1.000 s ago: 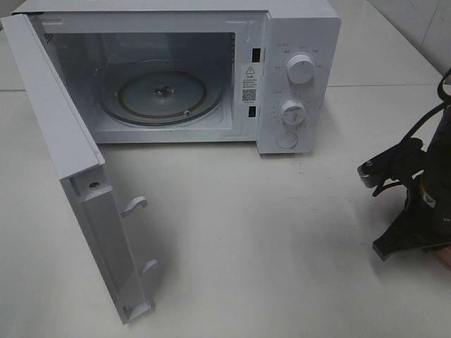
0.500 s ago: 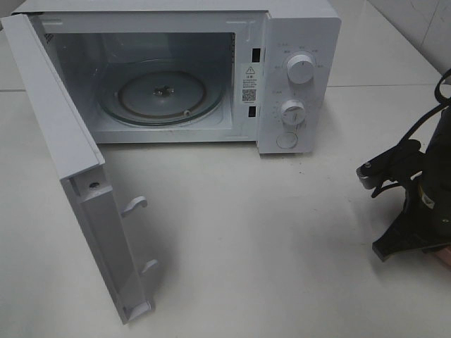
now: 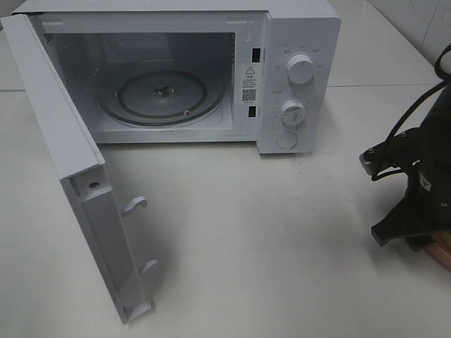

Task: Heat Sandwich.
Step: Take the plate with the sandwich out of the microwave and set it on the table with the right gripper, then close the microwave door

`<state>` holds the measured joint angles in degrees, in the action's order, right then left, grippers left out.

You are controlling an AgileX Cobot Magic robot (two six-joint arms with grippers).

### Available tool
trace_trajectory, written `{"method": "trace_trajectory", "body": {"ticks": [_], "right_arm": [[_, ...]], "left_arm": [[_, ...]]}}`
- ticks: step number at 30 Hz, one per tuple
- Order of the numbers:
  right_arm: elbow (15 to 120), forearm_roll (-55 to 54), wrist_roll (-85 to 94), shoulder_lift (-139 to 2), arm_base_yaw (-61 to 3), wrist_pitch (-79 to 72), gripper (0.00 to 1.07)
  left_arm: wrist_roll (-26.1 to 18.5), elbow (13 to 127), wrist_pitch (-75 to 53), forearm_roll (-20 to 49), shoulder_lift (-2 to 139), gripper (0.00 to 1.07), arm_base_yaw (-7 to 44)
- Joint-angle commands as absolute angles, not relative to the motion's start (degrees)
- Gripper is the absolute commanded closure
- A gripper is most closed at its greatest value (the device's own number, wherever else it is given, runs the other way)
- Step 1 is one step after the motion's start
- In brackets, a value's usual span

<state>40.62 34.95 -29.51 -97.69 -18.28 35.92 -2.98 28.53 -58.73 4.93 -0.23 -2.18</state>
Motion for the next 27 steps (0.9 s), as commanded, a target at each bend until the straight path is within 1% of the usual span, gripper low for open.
{"method": "trace_trajectory", "body": {"ticks": [1,3,6,7,8,11,18,21,27], "right_arm": [[41.0,33.7,-26.8,-94.4,-18.0,36.3,0.43],[41.0,33.4,-26.4,-93.5,-18.0,36.3,0.42],[41.0,30.7,-22.6,-89.5,-18.0,36.3,0.34],[41.0,29.3,-21.2,-87.7,-18.0,36.4,0.29],[41.0,29.3,-21.2,-87.7,-18.0,36.4,0.29],[41.0,28.2,-20.1,-85.5,-18.0,36.8,0.25],[41.0,22.2,-17.1,-80.5,-18.0,38.7,0.24],[41.0,17.9,-13.8,-77.1,-18.0,40.3,0.25],[41.0,14.0,-10.5,-72.0,-18.0,42.1,0.27]], "left_arm": [[-2.6,28.3,-58.9,4.9,-1.8,0.03,-1.8],[-2.6,28.3,-58.9,4.9,-1.8,0.03,-1.8],[-2.6,28.3,-58.9,4.9,-1.8,0.03,-1.8],[-2.6,28.3,-58.9,4.9,-1.8,0.03,-1.8],[-2.6,28.3,-58.9,4.9,-1.8,0.03,-1.8],[-2.6,28.3,-58.9,4.9,-1.8,0.03,-1.8],[-2.6,28.3,-58.9,4.9,-1.8,0.03,-1.8],[-2.6,28.3,-58.9,4.9,-1.8,0.03,-1.8],[-2.6,28.3,-58.9,4.9,-1.8,0.03,-1.8]]}}
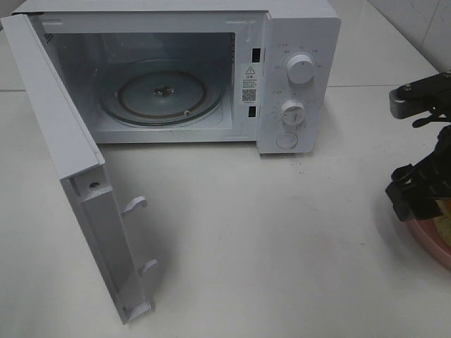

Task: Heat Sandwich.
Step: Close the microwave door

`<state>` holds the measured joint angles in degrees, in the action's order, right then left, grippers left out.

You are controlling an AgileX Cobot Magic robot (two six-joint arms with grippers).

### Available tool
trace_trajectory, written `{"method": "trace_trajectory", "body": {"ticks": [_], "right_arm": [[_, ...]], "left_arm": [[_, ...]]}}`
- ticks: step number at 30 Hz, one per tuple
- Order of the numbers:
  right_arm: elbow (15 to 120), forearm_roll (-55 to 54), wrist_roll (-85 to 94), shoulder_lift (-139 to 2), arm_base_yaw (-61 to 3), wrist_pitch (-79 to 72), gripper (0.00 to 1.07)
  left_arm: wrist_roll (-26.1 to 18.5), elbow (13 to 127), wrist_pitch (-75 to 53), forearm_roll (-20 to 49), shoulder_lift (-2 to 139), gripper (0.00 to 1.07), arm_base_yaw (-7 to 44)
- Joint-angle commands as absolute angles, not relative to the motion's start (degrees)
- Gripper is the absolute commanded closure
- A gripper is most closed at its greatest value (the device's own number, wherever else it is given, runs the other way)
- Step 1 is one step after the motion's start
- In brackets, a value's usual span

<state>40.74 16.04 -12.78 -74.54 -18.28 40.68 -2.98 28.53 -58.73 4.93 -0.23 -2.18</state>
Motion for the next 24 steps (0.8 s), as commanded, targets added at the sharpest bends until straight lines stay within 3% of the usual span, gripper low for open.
{"method": "trace_trajectory", "body": {"ticks": [1,24], "right_arm": [[41.0,13.5,-10.0,-71.0,-18.0,42.6,0.27],[41.0,6.8,-5.9,-49.0,-18.2,56.3,0.31]], "left_arm": [[-2.6,28.3,-58.9,4.9,-1.8,0.03,-1.8],[-2.6,28.3,-58.9,4.9,-1.8,0.03,-1.8]]}}
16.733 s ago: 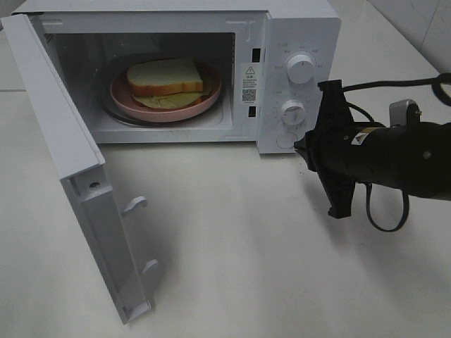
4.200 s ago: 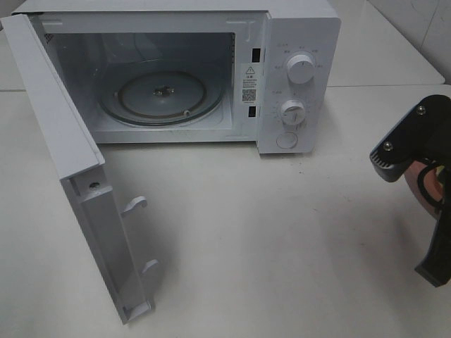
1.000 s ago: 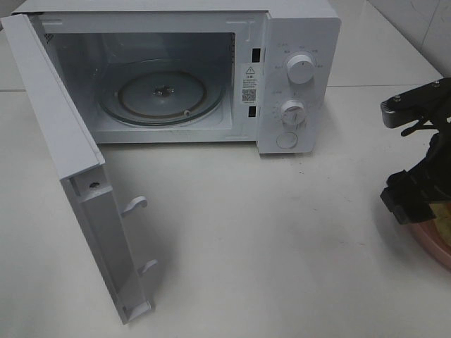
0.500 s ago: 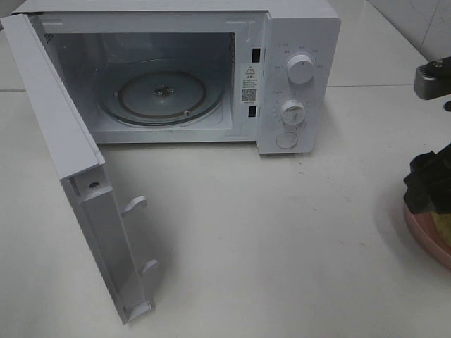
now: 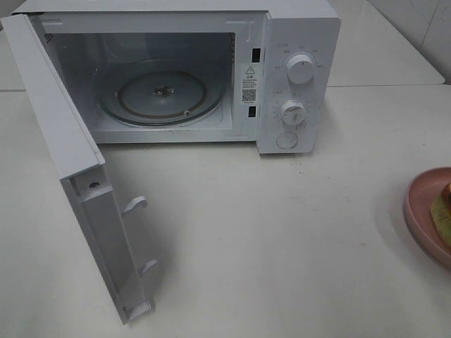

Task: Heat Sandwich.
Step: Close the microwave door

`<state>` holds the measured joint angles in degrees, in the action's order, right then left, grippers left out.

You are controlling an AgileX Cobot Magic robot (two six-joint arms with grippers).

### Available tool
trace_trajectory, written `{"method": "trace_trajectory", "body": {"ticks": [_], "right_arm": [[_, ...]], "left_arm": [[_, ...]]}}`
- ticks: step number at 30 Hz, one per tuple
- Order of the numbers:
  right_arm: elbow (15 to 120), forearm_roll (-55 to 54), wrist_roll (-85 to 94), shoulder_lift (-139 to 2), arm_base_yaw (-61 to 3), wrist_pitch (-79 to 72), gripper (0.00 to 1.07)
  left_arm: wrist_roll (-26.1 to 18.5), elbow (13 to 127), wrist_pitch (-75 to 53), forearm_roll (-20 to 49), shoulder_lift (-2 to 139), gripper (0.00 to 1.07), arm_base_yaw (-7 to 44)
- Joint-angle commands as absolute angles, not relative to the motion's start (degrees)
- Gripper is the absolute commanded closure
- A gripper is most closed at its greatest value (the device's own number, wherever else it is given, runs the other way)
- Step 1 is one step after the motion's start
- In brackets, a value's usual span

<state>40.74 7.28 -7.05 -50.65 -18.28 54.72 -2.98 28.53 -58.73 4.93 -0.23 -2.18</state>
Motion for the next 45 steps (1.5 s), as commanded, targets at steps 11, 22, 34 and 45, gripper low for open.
{"method": "trace_trajectory", "body": {"ticks": [11,22,34,45], "right_arm": [[41.0,6.8,-4.9,-35.8,-18.2,64.0,0.31],[36.8,6.9,-4.9,-22.9,-17.4,66.1,0.31],[31.3,6.5,-4.8,-11.5,-11.8,65.7,0.31],[28.9,3.9,-4.1,-3.7,-5.8,59.5,0.31]], "left_arm": [[-2.6,28.3,-58.9,4.9,-1.8,0.03,-1.8],[-2.6,28.3,-58.9,4.9,-1.8,0.03,-1.8],[-2.6,28.3,-58.9,4.9,-1.8,0.03,-1.8],[-2.6,28.3,-58.9,4.9,-1.8,0.03,-1.8]]}}
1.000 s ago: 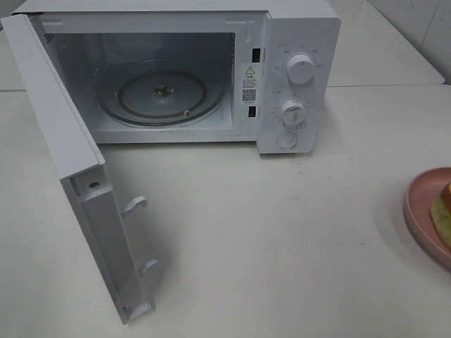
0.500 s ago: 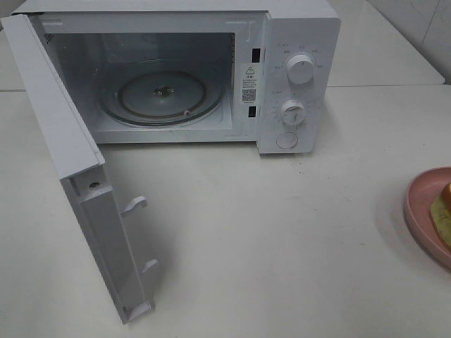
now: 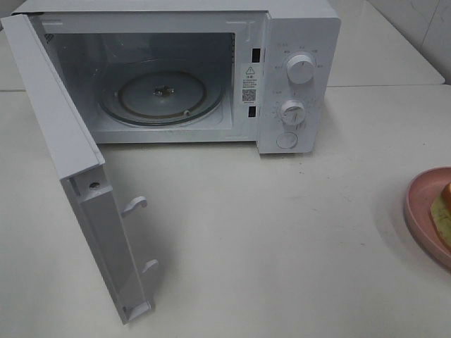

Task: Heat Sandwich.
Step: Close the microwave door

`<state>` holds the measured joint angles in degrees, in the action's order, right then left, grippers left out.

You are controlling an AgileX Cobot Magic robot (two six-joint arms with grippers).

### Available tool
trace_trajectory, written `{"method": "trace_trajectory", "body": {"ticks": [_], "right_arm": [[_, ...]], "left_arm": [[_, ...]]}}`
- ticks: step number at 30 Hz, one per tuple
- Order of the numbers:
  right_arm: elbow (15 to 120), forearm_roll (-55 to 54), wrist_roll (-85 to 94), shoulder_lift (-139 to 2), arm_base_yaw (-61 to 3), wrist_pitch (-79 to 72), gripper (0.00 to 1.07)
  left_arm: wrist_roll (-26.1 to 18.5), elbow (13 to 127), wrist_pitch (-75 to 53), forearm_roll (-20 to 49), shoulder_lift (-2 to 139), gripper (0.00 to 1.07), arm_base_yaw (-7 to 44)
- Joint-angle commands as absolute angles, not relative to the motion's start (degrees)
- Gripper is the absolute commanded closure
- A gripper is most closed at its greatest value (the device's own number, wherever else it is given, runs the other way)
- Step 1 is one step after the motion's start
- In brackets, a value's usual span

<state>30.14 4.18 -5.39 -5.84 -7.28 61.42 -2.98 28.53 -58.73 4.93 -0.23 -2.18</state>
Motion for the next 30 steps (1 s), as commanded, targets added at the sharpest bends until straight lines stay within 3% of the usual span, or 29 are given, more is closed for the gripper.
{"method": "trace_trajectory", "body": {"ticks": [1,12,30], "right_arm": [[28.9,3.7,-3.8,-3.1,-5.2,59.5,0.31],[28.9,2.3,-2.8,1.7,-0.6,59.5,0.31],[28.9,2.3,-2.8,1.7,-0.6,59.5,0.31]], "left_arm": [[-2.6,28.3,-58.9,4.9,-1.8,0.03,-1.8],[-2.6,28.3,-58.9,4.9,-1.8,0.03,-1.8],[-2.6,28.3,-58.9,4.9,-1.8,0.03,-1.8]]}}
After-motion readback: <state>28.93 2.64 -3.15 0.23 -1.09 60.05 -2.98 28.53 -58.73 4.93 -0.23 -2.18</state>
